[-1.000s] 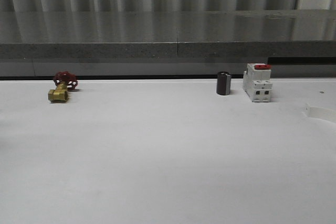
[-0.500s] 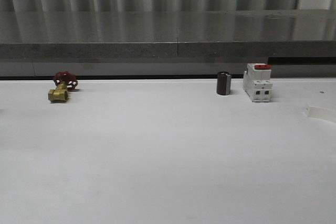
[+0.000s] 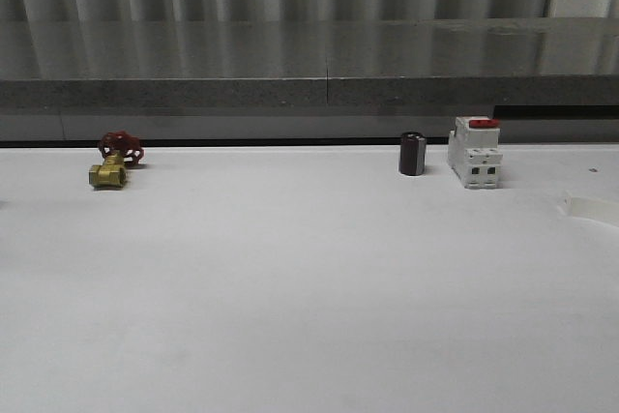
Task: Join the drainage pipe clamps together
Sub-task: 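Grasp the clamp half with the left gripper and carry it to the table center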
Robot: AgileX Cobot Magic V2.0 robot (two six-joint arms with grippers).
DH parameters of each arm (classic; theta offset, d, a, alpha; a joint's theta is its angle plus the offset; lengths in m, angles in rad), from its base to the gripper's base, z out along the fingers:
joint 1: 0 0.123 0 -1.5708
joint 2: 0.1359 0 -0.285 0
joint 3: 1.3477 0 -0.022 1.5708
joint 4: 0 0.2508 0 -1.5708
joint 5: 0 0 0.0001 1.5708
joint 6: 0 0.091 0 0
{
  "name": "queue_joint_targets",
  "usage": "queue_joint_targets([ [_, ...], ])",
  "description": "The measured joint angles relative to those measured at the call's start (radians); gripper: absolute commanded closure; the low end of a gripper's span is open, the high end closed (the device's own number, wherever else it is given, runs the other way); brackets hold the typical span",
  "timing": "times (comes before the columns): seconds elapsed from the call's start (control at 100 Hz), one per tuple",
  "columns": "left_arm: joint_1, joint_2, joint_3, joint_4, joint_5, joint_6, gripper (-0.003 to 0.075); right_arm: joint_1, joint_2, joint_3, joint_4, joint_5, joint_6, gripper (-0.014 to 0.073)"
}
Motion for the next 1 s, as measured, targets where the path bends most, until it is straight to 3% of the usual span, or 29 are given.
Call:
queue_joint_targets([
  [0.13, 0.0, 0.0, 0.0, 0.0, 0.003, 0.0, 0.0654, 0.0, 0.0, 0.0, 0.0, 0.0, 0.0, 0.0711],
  [0.22, 0.0, -0.004, 0.0, -0.014, 0.016, 0.002, 0.074, 0.0, 0.0, 0.0, 0.0, 0.0, 0.0, 0.0711],
  [0.5, -0.059, -0.148, 0.0, -0.164, 0.132, -0.033, 0.074, 0.0, 0.0, 0.0, 0.0, 0.0, -0.001, 0.0711],
  [0.68, -0.252, -0.225, 0.0, -0.177, 0.154, -0.185, 0.074, 0.0, 0.0, 0.0, 0.0, 0.0, -0.001, 0.0711],
  [1.0, -0.62, -0.178, 0.004, -0.055, 0.019, -0.537, 0.0739, 0.0, 0.0, 0.0, 0.0, 0.0, -0.001, 0.0711],
])
